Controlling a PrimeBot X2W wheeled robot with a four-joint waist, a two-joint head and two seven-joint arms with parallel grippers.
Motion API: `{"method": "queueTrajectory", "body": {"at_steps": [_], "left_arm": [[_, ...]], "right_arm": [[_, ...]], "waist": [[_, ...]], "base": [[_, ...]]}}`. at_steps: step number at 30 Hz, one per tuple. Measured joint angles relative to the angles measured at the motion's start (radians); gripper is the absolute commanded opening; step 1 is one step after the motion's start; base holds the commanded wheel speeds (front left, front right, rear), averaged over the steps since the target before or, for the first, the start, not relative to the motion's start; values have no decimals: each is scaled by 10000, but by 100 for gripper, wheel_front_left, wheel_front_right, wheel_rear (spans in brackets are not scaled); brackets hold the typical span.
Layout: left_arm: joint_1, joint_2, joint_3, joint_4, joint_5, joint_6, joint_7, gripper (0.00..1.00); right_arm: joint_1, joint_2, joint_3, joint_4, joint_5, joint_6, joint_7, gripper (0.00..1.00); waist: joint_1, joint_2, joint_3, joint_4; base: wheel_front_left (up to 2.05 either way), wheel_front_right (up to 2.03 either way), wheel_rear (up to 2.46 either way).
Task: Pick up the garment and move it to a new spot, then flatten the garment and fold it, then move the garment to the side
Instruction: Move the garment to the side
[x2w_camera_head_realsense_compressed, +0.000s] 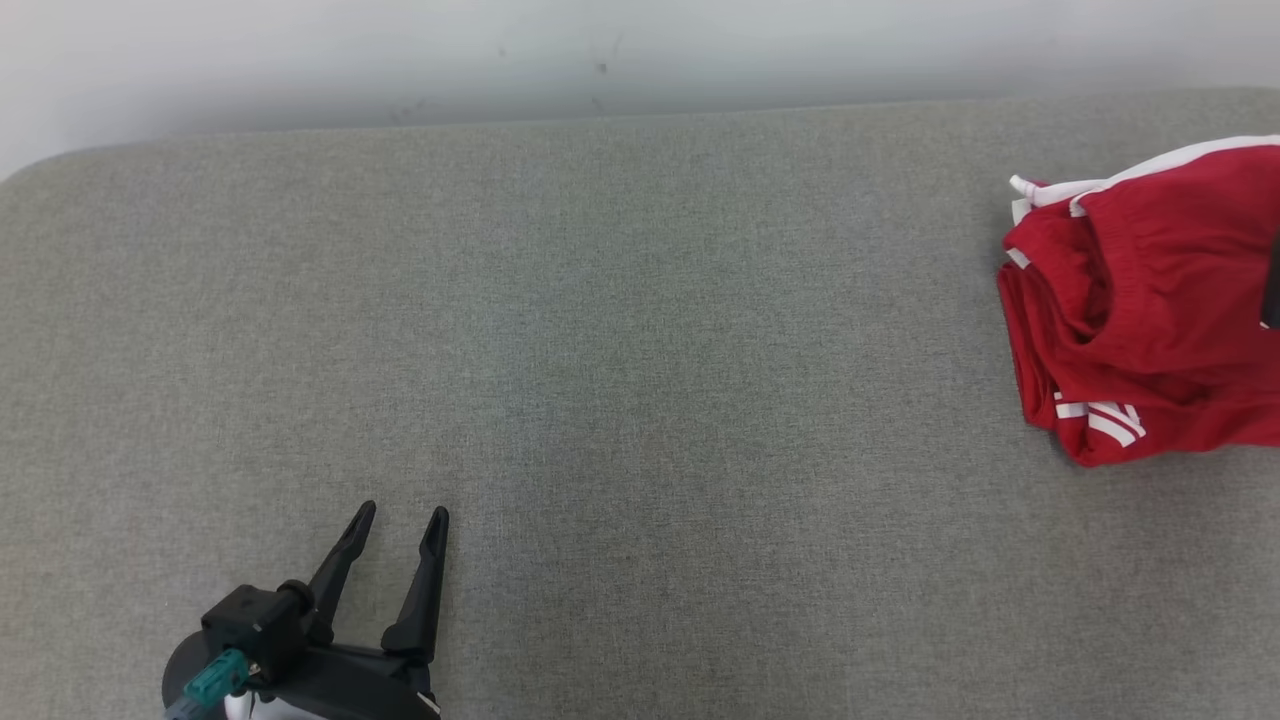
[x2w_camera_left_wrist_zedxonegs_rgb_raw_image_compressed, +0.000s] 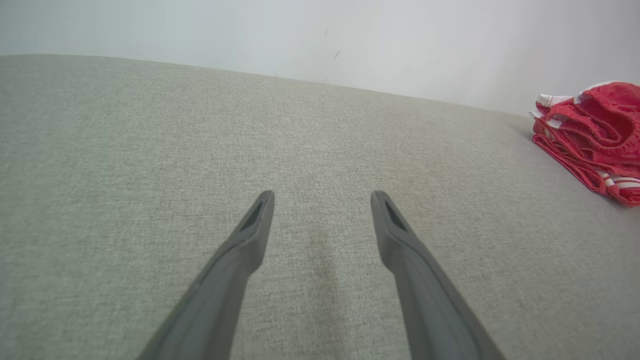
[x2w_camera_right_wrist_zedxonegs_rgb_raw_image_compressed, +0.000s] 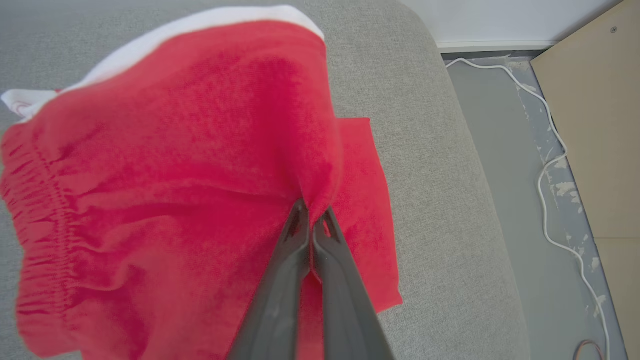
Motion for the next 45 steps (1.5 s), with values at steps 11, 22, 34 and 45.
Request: {"method": "queueTrajectory", "body": {"at_steps": [11,22,34,45], "left_arm": [[-261,61,8,-42,8,-4,0,100],[-394,50,46,178,6,-13,0,100],[-371,-178,96,704,-63,-2,0,100],[505,-199,410,953,-169,196,0,100]], "right_arm": [[276,-211,274,98,-313,-316,-84,0],[383,-232,644,130,-708,-520,-88,100],[399,-548,554,-209,-721,111,-1143,100],[1734,-546,-82,-1471,-54,895,-3856,100]], "waist": [[0,-1,381,155],[0,-1,332,279],[-1,-1,-489,170],[-2,-3,-1750,-26]], "base": [[0,0,0],[0,0,0],[0,0,0],[0,0,0]]}}
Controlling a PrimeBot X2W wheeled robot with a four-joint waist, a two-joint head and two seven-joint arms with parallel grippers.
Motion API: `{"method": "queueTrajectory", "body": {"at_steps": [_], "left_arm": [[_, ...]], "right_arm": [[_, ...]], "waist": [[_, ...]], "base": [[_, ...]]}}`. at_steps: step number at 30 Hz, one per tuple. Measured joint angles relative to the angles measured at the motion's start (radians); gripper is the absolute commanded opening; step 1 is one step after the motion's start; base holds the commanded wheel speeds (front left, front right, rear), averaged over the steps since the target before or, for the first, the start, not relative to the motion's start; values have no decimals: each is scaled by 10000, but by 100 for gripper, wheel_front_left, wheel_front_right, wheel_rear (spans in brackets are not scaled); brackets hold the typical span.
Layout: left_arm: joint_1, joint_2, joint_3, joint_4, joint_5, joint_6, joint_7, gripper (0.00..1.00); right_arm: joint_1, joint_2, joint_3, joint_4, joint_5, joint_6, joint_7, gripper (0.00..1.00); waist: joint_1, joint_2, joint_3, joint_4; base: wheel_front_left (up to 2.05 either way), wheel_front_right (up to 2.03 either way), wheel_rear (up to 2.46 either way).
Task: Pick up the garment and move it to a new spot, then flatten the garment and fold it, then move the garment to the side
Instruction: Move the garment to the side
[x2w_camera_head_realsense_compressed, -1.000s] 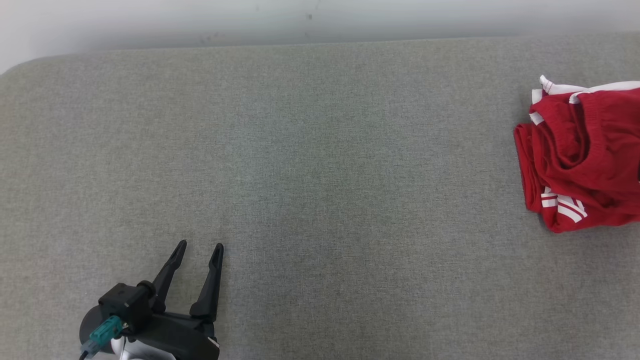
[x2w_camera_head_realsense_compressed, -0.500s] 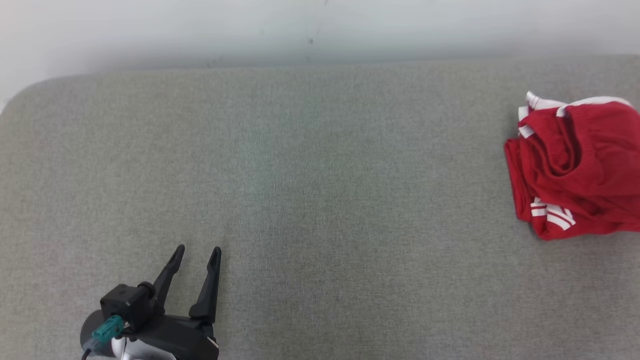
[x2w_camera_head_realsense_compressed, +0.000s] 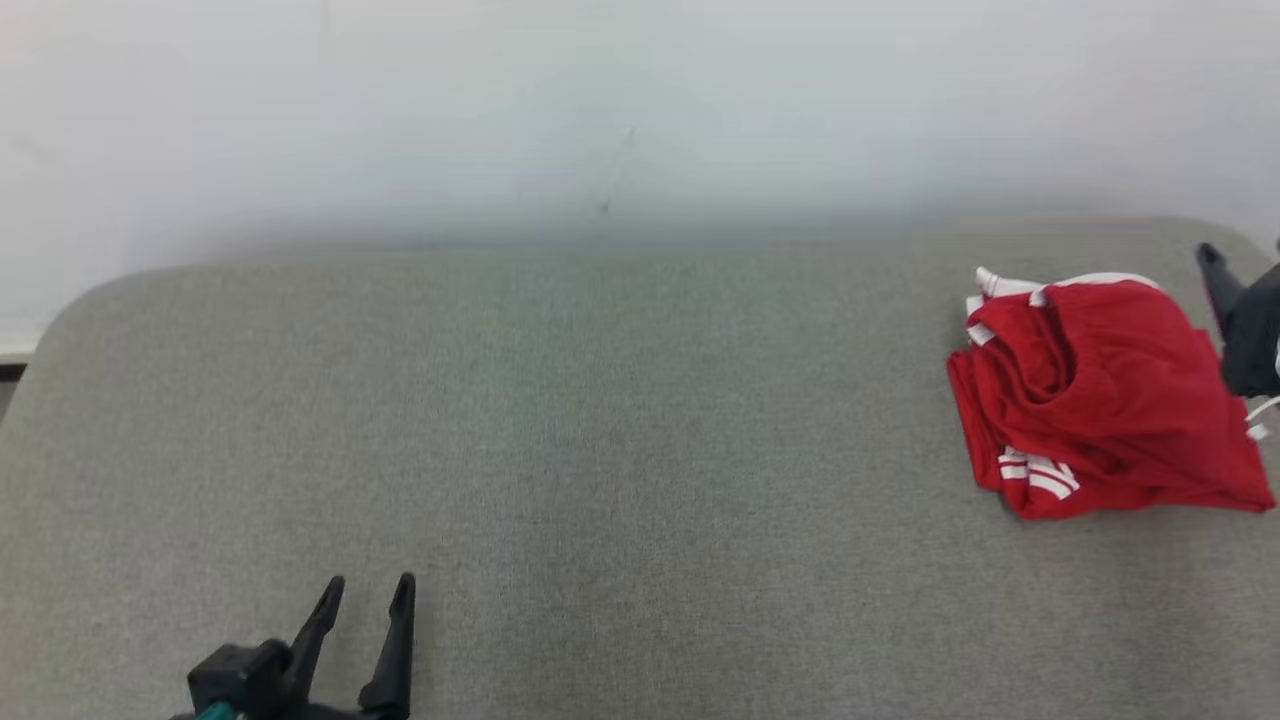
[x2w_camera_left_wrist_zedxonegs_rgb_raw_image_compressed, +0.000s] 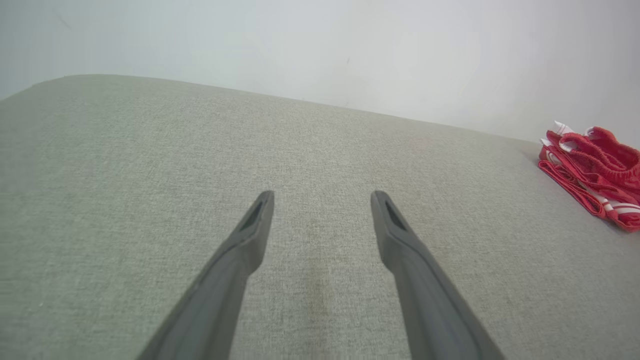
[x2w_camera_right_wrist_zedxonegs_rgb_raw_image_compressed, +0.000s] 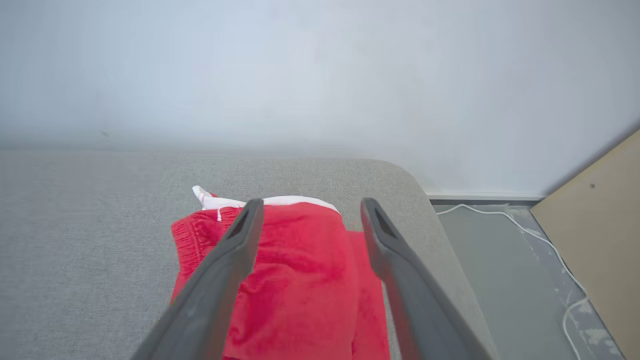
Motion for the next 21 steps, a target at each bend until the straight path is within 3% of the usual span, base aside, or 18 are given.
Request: {"method": "queueTrajectory", "body": {"at_steps": [11,14,21], "left_arm": [[696,125,228,-280,-4,245,0,100],[805,151,313,-368,-4,339,0,100],[1190,247,481,-623,-4,454,0,100]], "right_arm": [[2003,245,-504,-2094,297,36,-2838,100],[2678,305,-633,-2761,382,-171,-3392,100],[4299,295,-1051,-4506,422,-779,-3390,100]], "waist": [[0,0,-891,-372],[-1,0,-1047,-400],[-1,0,-1296,-445]], "base": [[0,0,0],[0,0,0],[0,0,0]]}}
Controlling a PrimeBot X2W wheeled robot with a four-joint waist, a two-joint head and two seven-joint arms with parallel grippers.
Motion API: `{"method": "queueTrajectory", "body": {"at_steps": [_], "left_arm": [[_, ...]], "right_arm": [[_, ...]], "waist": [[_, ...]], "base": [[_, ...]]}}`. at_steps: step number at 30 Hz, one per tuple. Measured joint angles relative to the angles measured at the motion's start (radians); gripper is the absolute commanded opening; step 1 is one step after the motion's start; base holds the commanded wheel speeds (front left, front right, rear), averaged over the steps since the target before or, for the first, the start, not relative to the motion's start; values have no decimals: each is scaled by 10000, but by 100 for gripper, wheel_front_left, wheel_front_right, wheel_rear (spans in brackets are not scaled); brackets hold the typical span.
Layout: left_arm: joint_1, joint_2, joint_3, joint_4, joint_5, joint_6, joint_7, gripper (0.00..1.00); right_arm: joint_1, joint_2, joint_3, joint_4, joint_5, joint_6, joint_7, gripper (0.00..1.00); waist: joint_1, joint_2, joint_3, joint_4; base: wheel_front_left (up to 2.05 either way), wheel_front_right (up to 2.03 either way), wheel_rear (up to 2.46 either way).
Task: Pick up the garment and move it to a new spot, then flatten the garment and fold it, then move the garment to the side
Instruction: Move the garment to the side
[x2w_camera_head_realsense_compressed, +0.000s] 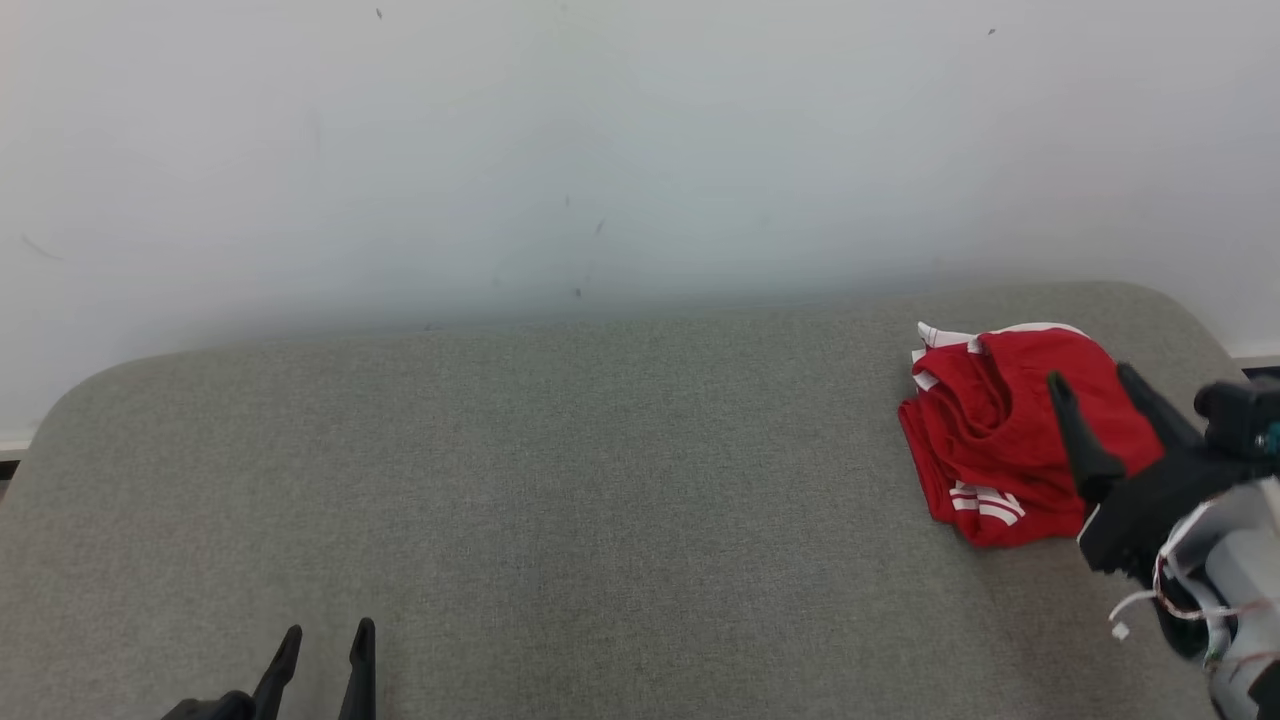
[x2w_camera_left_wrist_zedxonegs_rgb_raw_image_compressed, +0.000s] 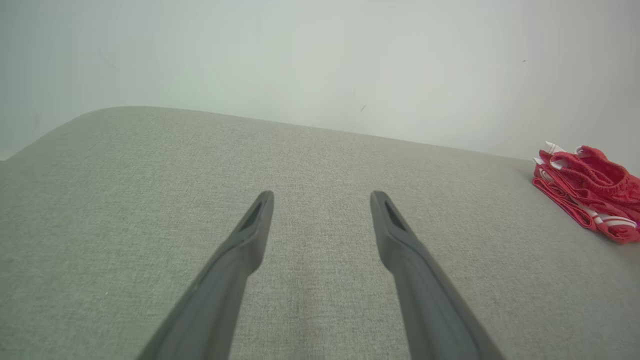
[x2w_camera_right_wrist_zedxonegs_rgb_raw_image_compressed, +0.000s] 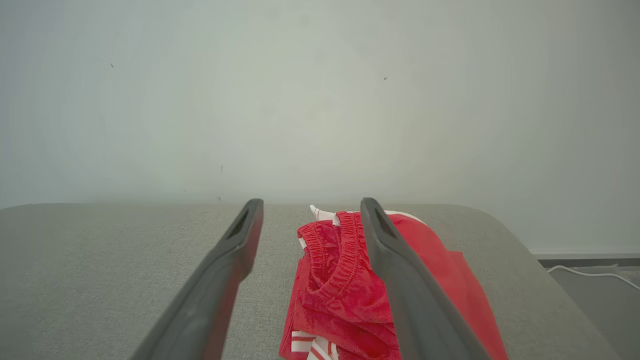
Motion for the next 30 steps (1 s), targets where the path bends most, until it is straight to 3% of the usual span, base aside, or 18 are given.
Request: {"method": "queueTrajectory", "body": {"at_steps": [11,22,30], "left_arm": [[390,123,416,-426,-15,245,0,100],[388,123,570,-679,-25,368,0,100],[390,111,817,-951,-10,495,0,100]], "right_arm": [[2413,299,-1030,-2704,23,-1030,4,100],[3750,128,-1239,-4318,-1847,-1312,4,100],[4611,732,-1919,-4734,-2627,-1386,4,100]], "waist": [[2,1,-34,-249],[3,1,85,-308],[2,1,173,-218]], "base": [[0,0,0],[0,0,0],[0,0,0]]}}
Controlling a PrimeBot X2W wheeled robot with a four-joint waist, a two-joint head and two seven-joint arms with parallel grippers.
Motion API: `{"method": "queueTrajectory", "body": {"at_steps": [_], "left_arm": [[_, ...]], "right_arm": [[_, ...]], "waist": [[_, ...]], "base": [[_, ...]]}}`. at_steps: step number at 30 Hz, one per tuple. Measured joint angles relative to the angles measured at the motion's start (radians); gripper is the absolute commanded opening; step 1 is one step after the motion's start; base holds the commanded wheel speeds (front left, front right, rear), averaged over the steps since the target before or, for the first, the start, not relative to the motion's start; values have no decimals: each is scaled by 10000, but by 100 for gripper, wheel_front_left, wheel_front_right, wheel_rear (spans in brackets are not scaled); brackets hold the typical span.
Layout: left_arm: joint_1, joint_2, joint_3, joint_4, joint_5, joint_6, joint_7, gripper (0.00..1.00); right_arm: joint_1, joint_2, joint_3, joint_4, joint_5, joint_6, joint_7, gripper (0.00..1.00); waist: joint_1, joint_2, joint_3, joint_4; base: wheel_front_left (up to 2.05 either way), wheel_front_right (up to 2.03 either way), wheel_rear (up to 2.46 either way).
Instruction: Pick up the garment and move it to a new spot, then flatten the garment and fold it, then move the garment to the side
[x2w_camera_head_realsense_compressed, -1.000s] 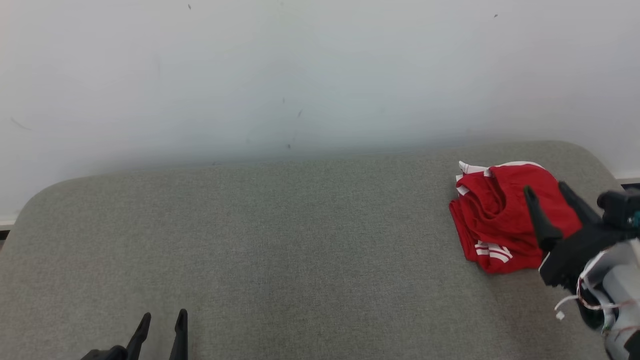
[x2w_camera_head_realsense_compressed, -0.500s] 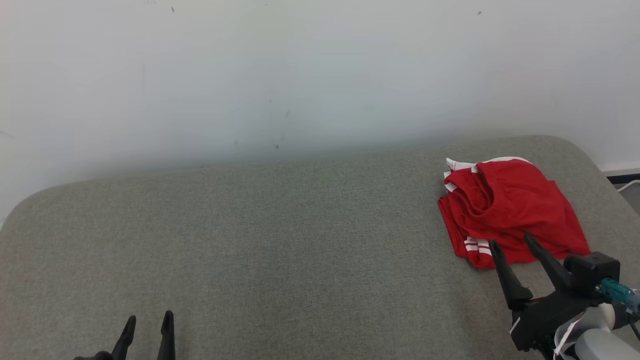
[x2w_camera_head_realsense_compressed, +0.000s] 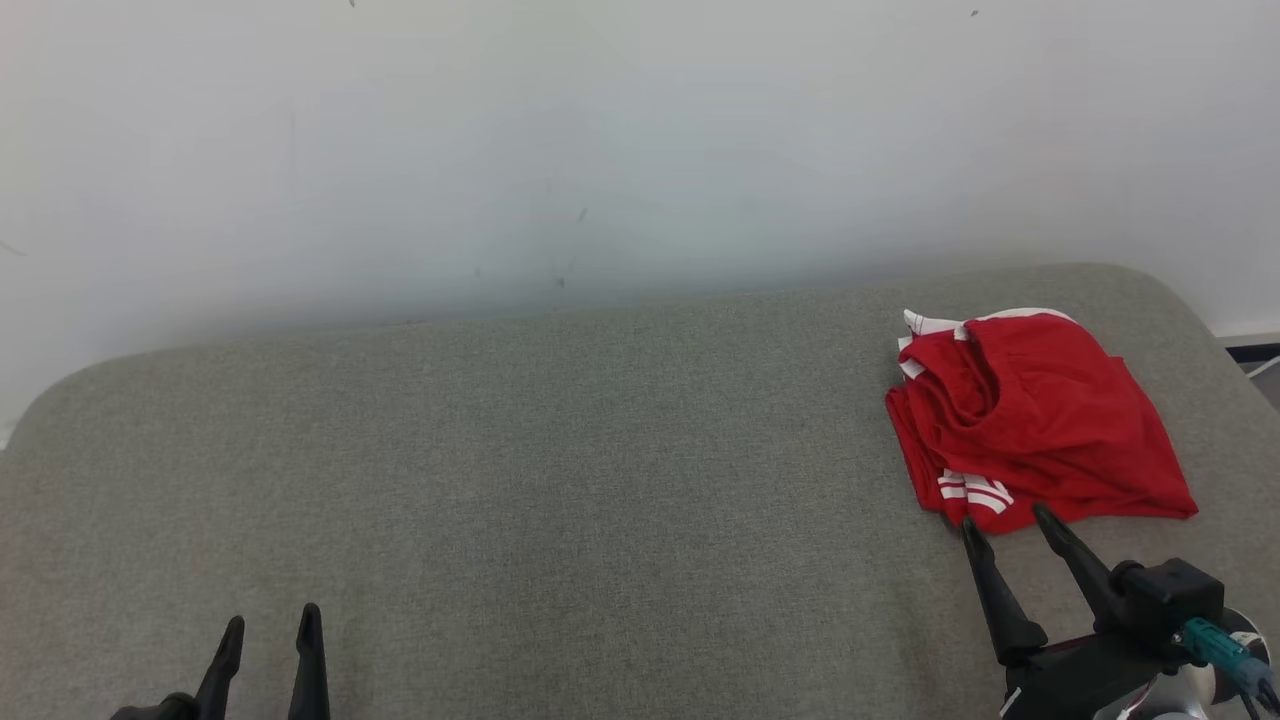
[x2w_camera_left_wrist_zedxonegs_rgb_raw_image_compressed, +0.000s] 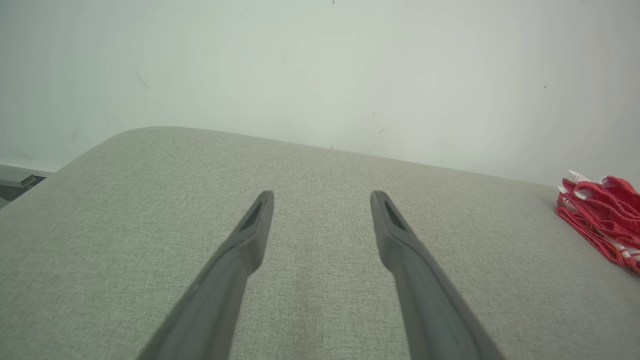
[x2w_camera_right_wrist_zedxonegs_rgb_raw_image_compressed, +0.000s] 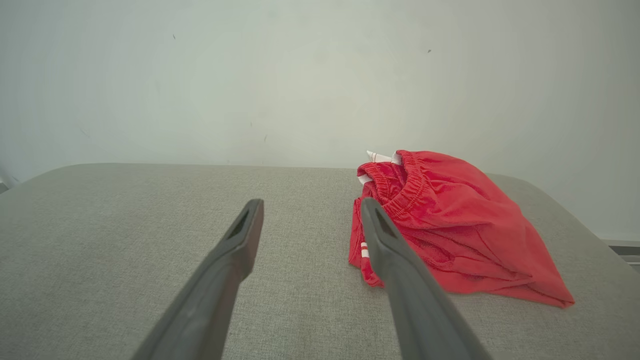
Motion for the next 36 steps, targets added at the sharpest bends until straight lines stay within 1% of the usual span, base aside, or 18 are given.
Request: {"method": "queueTrajectory", "body": {"at_steps": [7,18,30,36], "left_arm": [[4,6,-23,-33,414,102,0,100],[6,-40,140,-226,520,232,0,100],[12,-102,144,-351,646,263,0,100],[17,-84,56,-504,1068,297,0,100]], "right_arm": [[232,222,-372,-31,-658,-8,0,100],[459,686,-1110,-194,-1482,-10,0,100],[635,1016,-1509,-236,-2044,-10,0,100],[642,1097,-1674,-343,-2286,-10,-2,100]], "waist": [[0,0,63,80],[0,0,99,104],[0,0,86,94],[0,0,91,136]], "base": [[0,0,0],[0,0,0],[0,0,0],[0,0,0]]}}
